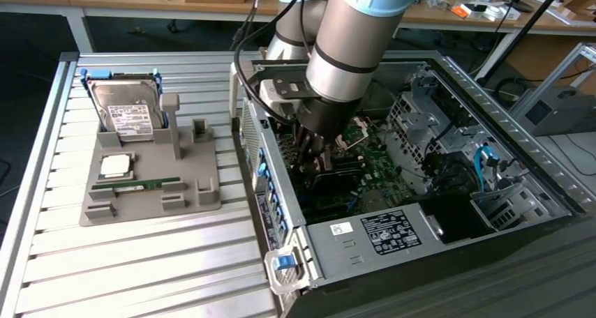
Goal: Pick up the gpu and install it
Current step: 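Press down on the gpu until it lock into place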
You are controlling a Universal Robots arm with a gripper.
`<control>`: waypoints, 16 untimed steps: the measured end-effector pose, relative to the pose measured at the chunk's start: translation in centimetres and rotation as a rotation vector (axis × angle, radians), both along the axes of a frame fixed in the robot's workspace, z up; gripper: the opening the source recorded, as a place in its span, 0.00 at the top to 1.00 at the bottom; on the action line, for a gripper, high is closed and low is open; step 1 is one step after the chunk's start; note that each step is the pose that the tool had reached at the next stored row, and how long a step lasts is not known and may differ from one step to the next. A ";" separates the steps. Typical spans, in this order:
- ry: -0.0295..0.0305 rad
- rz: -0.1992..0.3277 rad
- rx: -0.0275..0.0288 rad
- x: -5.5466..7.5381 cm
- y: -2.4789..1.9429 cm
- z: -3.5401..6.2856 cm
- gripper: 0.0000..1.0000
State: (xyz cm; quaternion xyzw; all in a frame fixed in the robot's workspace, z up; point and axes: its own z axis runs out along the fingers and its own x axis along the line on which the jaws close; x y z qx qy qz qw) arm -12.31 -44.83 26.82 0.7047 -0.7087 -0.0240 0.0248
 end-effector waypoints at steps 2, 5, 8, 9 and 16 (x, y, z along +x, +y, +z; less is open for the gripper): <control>-0.0024 0.000 0.0023 0.0 0.01 0.39 0.89; -0.0016 0.000 0.0011 0.0 0.00 1.23 0.89; -0.0016 0.000 0.0007 0.0 -0.01 1.81 0.89; -0.0016 0.000 0.0007 0.0 0.00 1.81 0.89; -0.0011 0.000 0.0005 1.8 -0.01 1.82 0.89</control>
